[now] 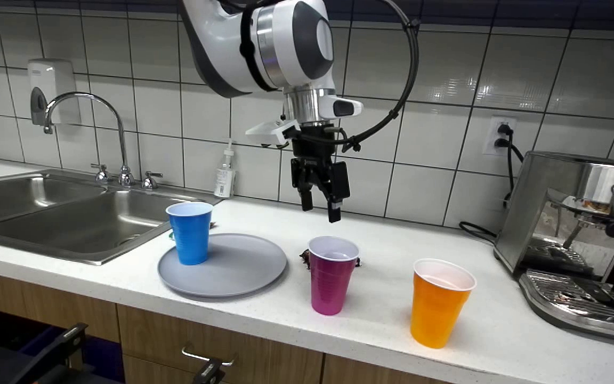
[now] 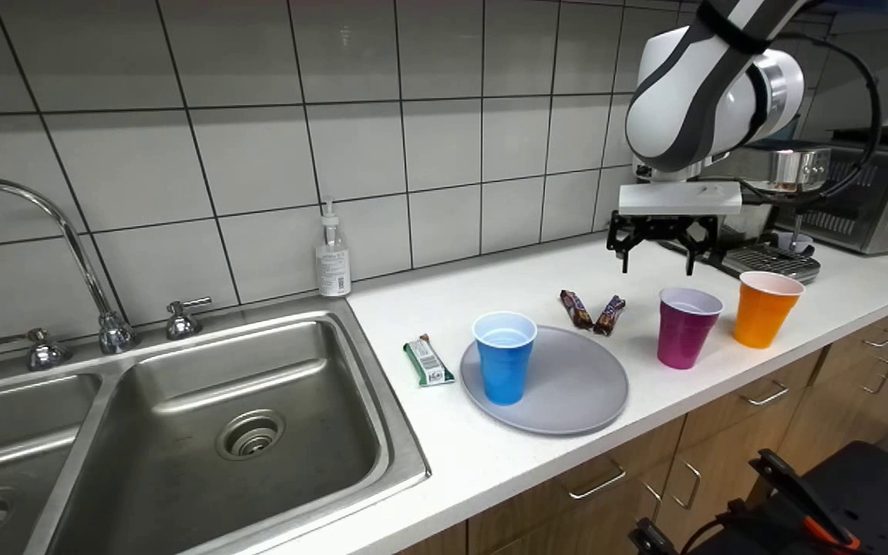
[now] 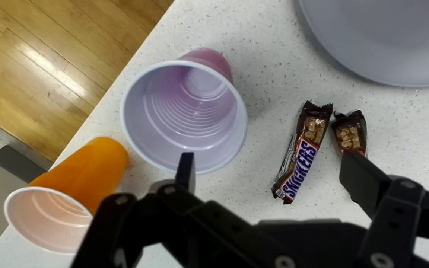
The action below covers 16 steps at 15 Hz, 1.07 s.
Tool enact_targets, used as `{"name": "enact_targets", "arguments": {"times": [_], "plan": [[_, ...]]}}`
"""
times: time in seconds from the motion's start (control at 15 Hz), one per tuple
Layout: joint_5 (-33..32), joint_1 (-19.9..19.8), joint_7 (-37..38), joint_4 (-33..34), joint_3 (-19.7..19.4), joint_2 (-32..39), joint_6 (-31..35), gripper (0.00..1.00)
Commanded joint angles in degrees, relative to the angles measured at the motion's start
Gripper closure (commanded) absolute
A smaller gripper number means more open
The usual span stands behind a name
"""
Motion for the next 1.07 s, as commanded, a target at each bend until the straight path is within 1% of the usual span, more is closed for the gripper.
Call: {"name": "enact_targets", "arguments": {"times": [0.0,0.47,0.67,1.0], "plan": [[0.63,0.24,0.91,-0.46,-0.40,1.81,3.36,0.00],[0.33,1.96,3.01,1.53,-1.61,7.42,7.15,0.00],[1.78,2.74,2.78,2.44,-2.00,9.01,8.02,0.00],[4.15,3.65,2.11,3.72,-2.75,10.05,7.63,0.00]]}}
